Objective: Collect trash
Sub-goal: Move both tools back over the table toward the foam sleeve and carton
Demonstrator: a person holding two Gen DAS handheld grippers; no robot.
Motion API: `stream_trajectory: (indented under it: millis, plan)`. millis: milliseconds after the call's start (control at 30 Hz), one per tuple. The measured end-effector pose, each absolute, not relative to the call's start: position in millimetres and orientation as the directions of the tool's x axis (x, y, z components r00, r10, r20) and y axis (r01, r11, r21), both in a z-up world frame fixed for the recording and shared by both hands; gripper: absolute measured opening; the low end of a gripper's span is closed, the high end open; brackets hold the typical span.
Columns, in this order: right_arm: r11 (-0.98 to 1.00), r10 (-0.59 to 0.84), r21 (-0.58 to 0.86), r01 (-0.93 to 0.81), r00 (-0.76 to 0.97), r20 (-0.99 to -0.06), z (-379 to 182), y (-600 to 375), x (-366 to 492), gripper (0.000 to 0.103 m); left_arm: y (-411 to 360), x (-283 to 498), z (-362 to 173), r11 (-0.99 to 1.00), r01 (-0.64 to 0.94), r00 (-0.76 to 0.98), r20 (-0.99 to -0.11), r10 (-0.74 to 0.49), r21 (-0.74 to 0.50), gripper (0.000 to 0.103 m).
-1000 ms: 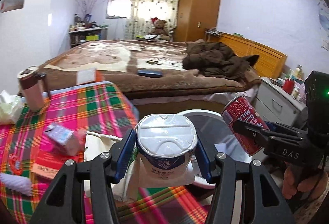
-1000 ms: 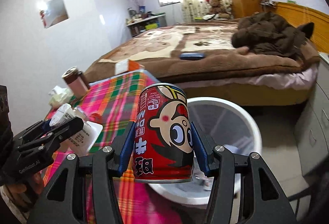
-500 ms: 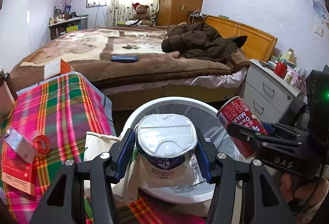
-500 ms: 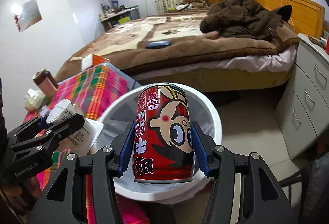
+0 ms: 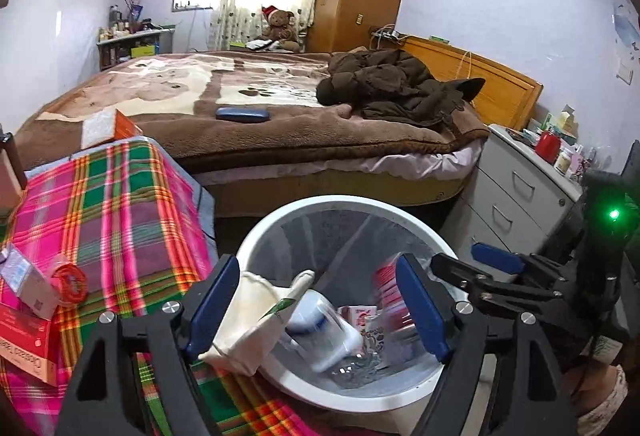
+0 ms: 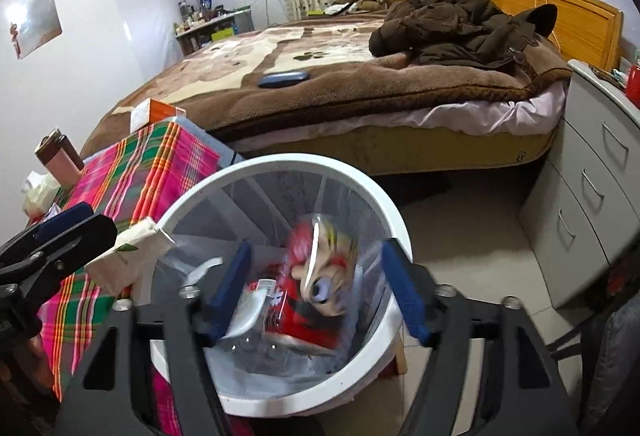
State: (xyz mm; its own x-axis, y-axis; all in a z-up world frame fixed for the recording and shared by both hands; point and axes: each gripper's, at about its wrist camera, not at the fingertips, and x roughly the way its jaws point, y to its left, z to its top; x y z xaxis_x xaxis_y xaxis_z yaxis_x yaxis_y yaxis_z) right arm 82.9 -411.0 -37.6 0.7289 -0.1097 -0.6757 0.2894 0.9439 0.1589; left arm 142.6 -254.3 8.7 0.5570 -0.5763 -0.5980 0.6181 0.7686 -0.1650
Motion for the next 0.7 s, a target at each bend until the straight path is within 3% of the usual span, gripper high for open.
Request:
stream_trajectory:
  millis: [700]
  plan:
    - [0.958,-0.063,0.178,0.224,0.774,-0.630,-18,-363,77,0.071,-181,128,22,0.831,0.535,0.641,-0.566,-0.518,-0.155,0.082]
